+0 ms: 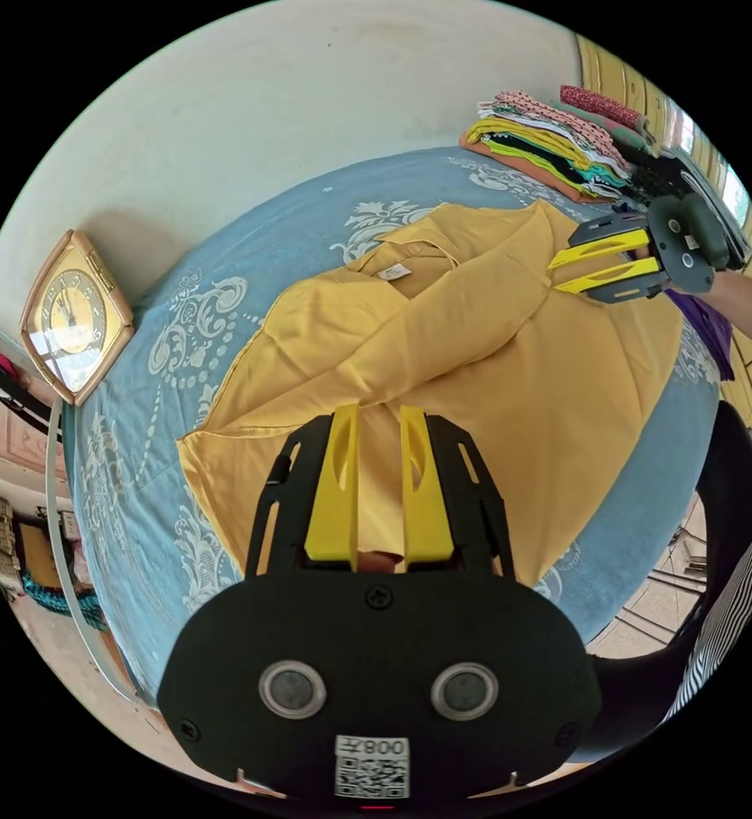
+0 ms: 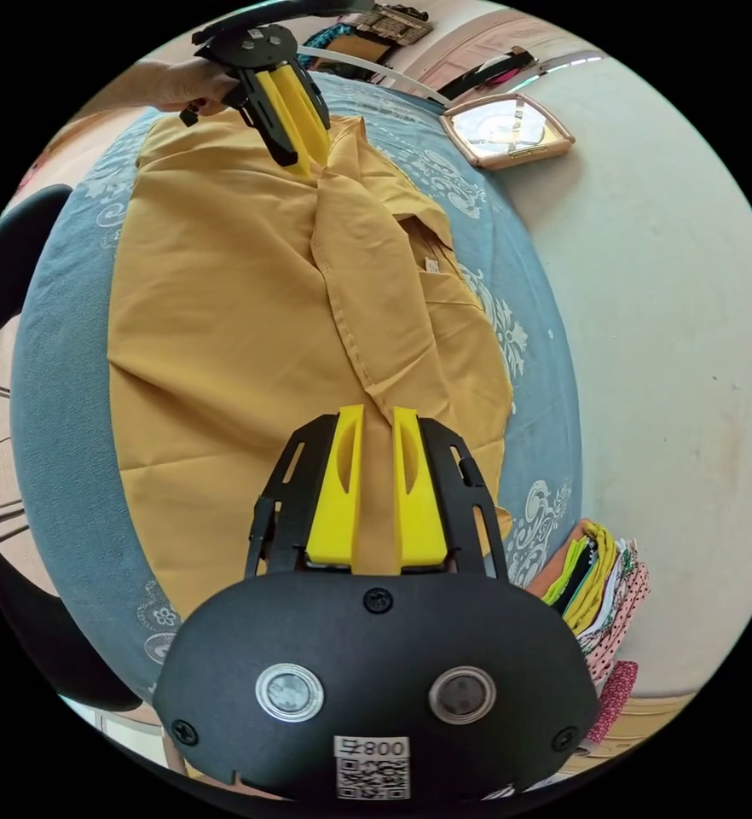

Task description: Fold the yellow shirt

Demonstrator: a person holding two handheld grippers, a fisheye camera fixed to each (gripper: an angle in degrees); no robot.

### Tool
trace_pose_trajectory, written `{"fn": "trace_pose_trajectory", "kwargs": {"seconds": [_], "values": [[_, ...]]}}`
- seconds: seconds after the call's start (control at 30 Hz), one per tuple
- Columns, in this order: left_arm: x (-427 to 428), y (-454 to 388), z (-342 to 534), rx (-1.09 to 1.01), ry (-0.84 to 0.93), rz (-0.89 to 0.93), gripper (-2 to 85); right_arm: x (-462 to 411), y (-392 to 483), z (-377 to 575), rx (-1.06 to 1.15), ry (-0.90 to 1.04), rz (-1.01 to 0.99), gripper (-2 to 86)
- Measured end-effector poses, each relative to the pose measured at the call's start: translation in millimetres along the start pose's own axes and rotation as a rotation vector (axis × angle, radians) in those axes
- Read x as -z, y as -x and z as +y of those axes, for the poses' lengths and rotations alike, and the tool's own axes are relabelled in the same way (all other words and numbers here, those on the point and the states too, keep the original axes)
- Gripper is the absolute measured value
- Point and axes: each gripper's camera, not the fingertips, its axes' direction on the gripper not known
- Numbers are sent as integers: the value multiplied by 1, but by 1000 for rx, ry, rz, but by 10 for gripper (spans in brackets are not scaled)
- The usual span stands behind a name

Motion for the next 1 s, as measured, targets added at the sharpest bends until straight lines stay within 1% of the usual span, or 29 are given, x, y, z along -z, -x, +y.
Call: {"fn": "trace_pose_trajectory", "kwargs": {"seconds": [0.2, 0.33, 0.47, 0.57, 0.7, 0.9, 1.0], "values": [[-11, -10, 1, -30, 11, -50, 73, -23, 9, 2, 16, 9, 52, 40], [-19, -14, 0, -39, 15, -93, 46, -40, 3, 7, -18, 8, 53, 10], [-16, -13, 4, -19, -23, -125, 17, -48, -8, 17, -59, -14, 55, 1], [-8, -9, 7, 6, -70, -120, 12, -46, -26, 29, -126, -56, 39, -1], [-5, 0, 11, 41, -100, -116, 18, -53, -59, 45, -225, -107, -34, -2], [-20, 6, 34, 32, -52, -71, 62, -83, -96, 63, -295, -132, -103, -2], [-32, 0, 42, -4, -17, -138, 69, -100, -113, 72, -330, -151, -149, -2]]}}
